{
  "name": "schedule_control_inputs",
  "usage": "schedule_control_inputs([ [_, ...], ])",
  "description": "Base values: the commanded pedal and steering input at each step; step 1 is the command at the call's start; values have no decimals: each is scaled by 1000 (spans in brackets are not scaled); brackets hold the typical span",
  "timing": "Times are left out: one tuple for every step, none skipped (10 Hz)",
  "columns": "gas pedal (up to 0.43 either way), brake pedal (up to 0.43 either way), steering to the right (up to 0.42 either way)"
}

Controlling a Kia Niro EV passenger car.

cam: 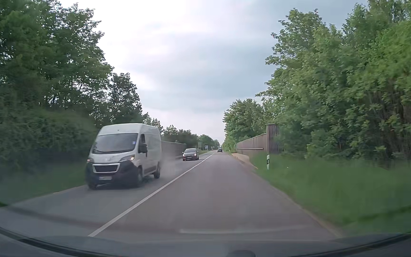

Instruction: Follow the waypoints while adhering to traffic rules and regulations

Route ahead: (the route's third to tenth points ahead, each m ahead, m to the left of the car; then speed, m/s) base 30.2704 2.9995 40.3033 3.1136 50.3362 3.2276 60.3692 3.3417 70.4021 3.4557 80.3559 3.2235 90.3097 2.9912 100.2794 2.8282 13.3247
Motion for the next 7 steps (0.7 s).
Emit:
schedule_control_inputs([
  [130,0,-1],
  [118,0,-1],
  [118,0,-1],
  [118,0,-1],
  [118,0,-1],
  [130,0,-1],
  [130,0,-1],
])
